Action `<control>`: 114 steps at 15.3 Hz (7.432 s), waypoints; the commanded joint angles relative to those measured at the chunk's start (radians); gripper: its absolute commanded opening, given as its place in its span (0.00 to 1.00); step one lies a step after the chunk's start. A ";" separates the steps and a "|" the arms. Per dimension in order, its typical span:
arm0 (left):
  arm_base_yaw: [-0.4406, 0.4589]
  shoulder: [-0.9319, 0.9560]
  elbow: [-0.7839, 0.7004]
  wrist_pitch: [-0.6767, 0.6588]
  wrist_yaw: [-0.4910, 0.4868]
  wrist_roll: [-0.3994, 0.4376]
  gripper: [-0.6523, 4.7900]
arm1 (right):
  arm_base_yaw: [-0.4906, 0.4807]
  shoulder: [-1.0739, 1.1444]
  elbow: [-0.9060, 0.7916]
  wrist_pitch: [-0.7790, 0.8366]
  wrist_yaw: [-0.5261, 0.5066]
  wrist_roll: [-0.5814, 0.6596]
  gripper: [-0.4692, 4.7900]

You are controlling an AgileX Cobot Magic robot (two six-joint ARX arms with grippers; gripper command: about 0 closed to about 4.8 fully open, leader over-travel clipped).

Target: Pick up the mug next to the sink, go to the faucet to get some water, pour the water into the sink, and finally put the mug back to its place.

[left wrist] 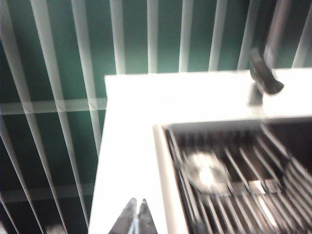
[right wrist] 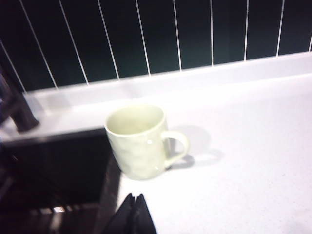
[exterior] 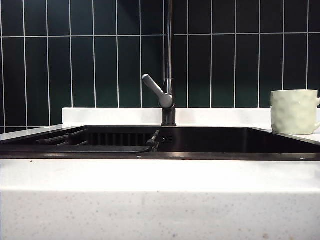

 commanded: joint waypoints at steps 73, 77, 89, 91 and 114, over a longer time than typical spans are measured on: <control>-0.211 1.450 0.673 0.574 0.393 0.064 0.41 | -0.100 1.349 0.288 0.977 0.029 -0.190 0.15; -0.212 1.450 0.706 0.573 0.451 0.021 0.41 | -0.100 1.312 0.288 0.984 0.021 -0.190 0.09; -0.217 1.631 1.031 0.373 0.609 0.024 0.41 | 0.037 1.161 0.297 1.004 -0.080 -0.030 0.09; -0.217 1.677 1.081 0.373 0.628 0.023 0.41 | 0.097 1.161 0.344 0.995 -0.080 -0.018 0.09; -0.315 1.920 1.445 0.291 0.440 0.050 0.46 | 0.379 1.258 0.775 0.645 -0.132 0.042 0.09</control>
